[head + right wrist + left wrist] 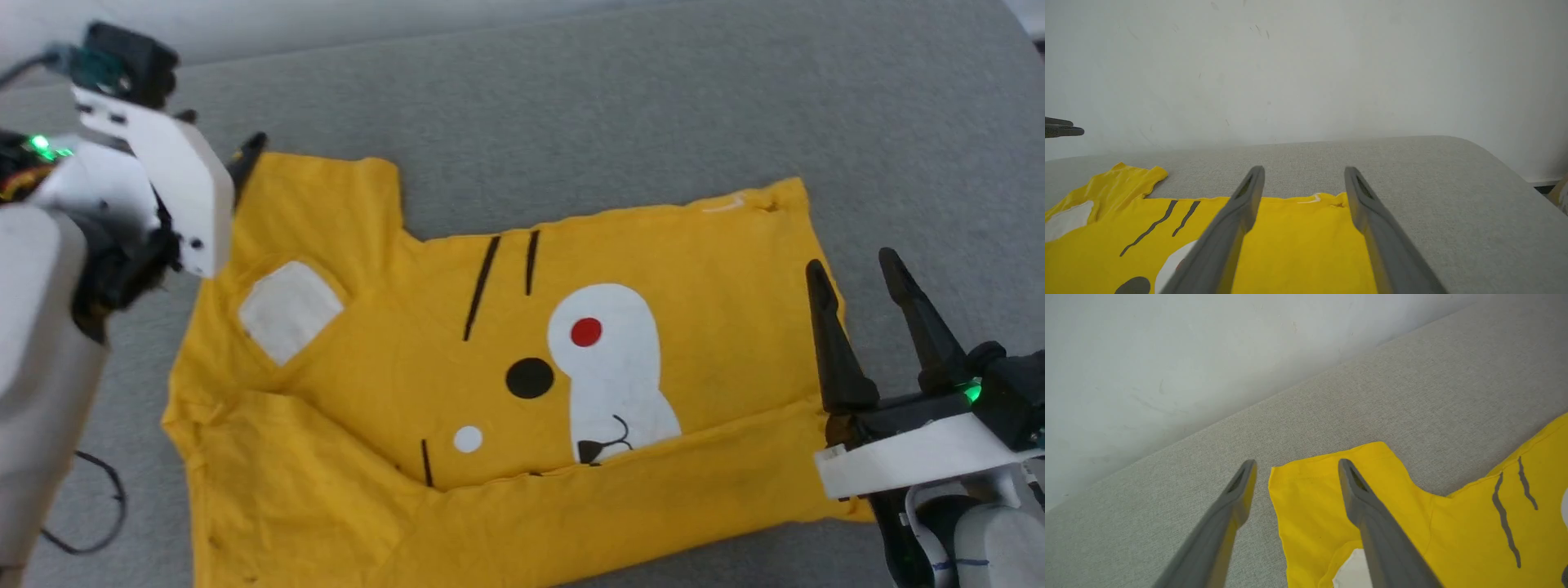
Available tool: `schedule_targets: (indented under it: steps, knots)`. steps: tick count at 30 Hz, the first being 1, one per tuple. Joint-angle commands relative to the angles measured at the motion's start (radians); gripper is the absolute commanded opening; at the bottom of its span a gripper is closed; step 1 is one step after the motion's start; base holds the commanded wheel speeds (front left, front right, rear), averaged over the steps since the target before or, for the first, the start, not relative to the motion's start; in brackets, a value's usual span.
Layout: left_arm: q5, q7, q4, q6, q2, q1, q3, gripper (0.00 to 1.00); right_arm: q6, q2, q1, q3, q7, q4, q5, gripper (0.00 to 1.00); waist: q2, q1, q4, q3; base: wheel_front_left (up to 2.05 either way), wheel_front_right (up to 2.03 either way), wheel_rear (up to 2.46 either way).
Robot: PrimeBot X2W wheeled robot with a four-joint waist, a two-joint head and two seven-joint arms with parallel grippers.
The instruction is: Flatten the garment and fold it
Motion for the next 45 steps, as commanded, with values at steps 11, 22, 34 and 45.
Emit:
schedule_targets:
  steps: [11, 22, 34, 45]
  knots:
    - [-0.088, 0.286, 0.216, -0.006, 0.107, -0.119, 0.016, 1.0, -0.002, 0.007, -0.044, 0.062, -0.055, 0.027, 0.018, 1.0, 0.0, -0.0002, -0.175, 0.145, 0.0, 0.0, 0.0]
    - [-0.173, 0.354, 0.286, -0.015, 0.093, -0.097, 0.03, 0.0, -0.002, 0.007, -0.04, 0.045, -0.038, 0.036, -0.007, 1.0, 0.0, -0.0002, -0.178, 0.148, 0.0, 0.0, 0.0]
    - [-0.121, 0.071, 0.278, -0.05, 0.055, -0.088, 0.013, 0.0, -0.002, -0.059, -0.05, 0.013, 0.128, 0.049, 0.017, 1.0, 0.0, -0.0002, -0.092, 0.055, 0.0, 0.0, 0.0]
    - [-0.116, -0.1, -0.013, -0.063, 0.028, 0.032, -0.045, 0.0, -0.002, -0.416, -0.243, 0.082, 0.563, 0.091, 0.182, 1.0, 0.0, -0.0002, 0.085, 0.017, 0.0, 0.0, 0.0]
